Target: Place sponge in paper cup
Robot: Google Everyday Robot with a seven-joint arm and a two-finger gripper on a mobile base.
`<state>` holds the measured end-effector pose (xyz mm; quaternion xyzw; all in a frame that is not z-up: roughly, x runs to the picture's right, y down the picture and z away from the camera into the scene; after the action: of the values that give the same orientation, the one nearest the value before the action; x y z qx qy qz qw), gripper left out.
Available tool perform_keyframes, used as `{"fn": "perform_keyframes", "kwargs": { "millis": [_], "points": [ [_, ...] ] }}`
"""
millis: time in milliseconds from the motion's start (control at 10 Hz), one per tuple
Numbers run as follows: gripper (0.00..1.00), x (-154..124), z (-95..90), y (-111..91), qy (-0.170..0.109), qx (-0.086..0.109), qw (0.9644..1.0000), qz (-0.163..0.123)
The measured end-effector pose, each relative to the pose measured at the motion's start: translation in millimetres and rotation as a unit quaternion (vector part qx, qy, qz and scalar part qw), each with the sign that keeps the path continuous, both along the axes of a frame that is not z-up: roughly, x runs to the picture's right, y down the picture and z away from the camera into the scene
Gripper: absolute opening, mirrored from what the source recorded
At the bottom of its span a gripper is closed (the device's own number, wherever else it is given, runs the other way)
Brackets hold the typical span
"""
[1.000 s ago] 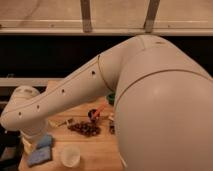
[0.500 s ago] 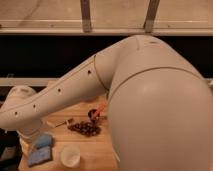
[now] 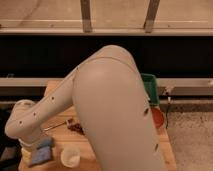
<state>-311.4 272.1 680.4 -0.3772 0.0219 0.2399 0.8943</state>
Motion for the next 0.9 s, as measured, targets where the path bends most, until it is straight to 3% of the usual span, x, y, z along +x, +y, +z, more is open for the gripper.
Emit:
{"fn": "perform_keyframes", "kwargs": {
  "millis": [200, 900],
  "points": [
    [0.8, -13.9, 3.2, 11.4, -0.015, -0.012, 0.9996, -0.018],
    [0.8, -19.8, 1.2, 41.9, -0.022, -0.041, 0.9981, -0.04]
  ]
}}
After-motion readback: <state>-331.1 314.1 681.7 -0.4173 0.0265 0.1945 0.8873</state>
